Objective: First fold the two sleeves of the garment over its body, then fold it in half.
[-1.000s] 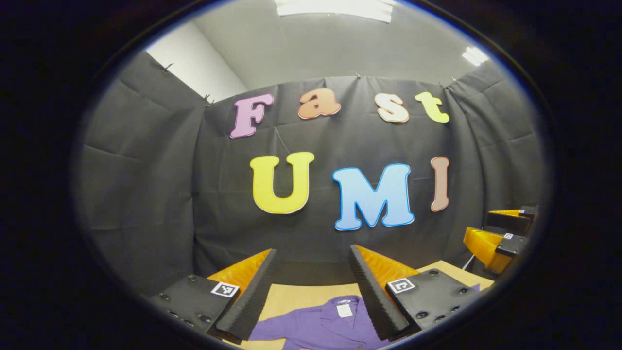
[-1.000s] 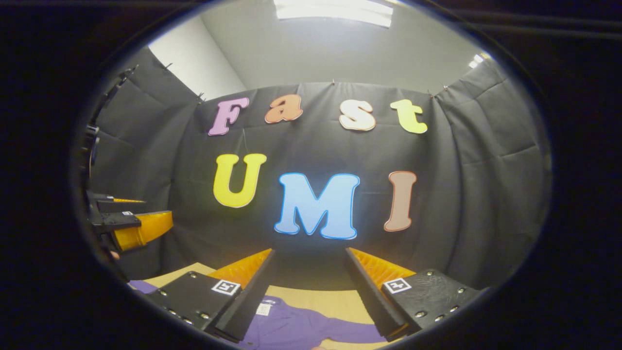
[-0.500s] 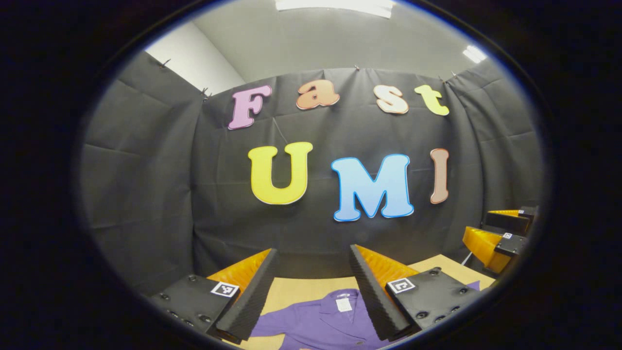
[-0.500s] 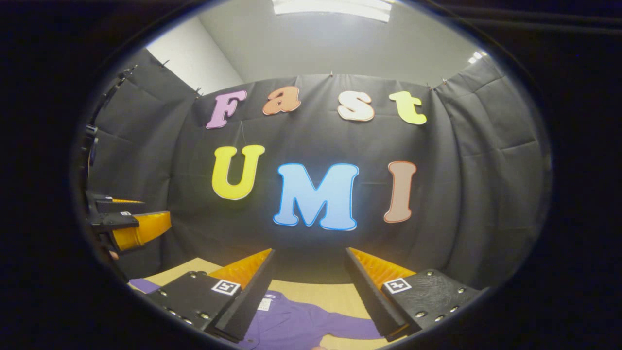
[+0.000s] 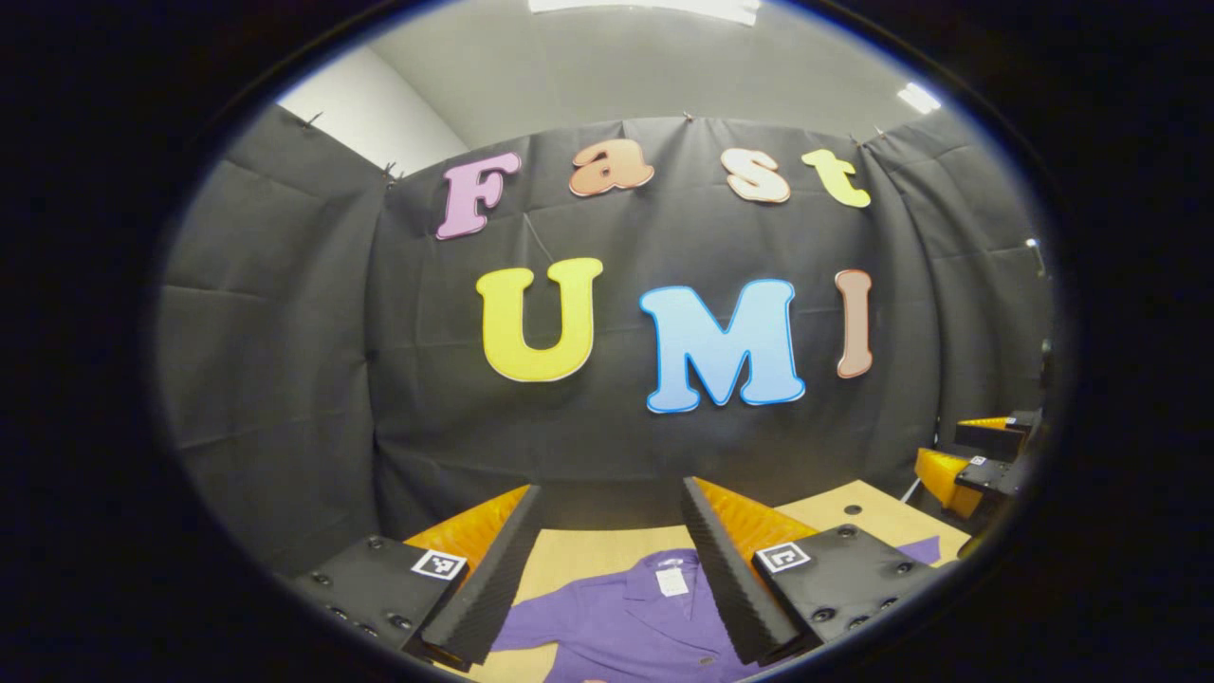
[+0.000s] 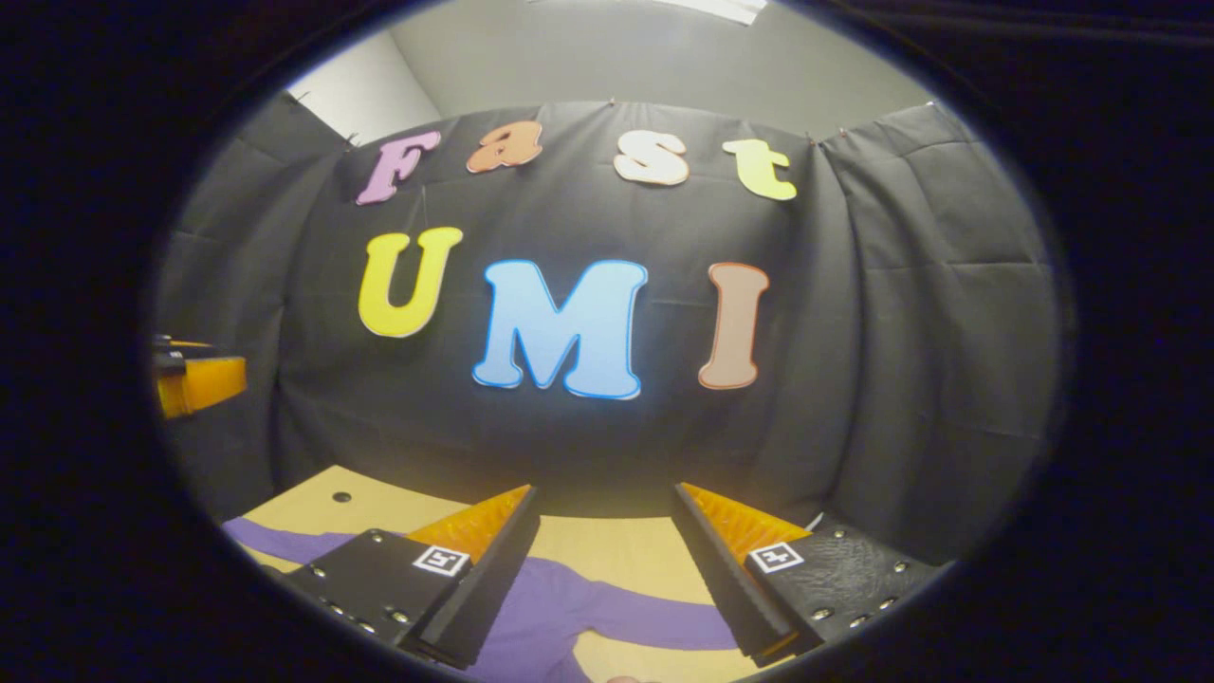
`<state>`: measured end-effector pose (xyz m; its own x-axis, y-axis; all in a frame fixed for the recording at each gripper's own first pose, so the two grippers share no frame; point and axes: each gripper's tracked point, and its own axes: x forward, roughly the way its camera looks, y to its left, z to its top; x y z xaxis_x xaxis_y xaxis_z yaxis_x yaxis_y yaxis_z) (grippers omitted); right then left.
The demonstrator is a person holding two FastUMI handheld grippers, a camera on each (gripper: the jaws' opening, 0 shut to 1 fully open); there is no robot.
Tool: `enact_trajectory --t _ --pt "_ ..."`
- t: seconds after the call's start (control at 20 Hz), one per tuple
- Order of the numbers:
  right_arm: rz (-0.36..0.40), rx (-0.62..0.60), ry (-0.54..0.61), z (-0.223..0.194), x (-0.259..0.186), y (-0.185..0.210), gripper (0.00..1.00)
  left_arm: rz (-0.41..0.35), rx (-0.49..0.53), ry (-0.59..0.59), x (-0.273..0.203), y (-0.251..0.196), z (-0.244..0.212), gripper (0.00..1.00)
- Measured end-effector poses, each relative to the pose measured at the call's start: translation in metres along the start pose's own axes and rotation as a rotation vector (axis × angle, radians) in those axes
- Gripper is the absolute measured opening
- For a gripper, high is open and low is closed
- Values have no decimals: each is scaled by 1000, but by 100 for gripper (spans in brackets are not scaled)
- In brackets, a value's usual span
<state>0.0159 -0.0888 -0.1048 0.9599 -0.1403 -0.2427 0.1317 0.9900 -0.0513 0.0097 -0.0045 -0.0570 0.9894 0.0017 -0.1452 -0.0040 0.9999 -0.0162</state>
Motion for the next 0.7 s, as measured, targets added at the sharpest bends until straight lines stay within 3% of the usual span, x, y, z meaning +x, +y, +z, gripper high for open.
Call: enact_trajectory --t 0.45,0.7 --pt "-285 139 358 -160 27 -138 92 13 1 62 11 10 -33 98" --pt "-374 200 527 -250 22 -186 92 -9 -5 111 12 6 -63 99"
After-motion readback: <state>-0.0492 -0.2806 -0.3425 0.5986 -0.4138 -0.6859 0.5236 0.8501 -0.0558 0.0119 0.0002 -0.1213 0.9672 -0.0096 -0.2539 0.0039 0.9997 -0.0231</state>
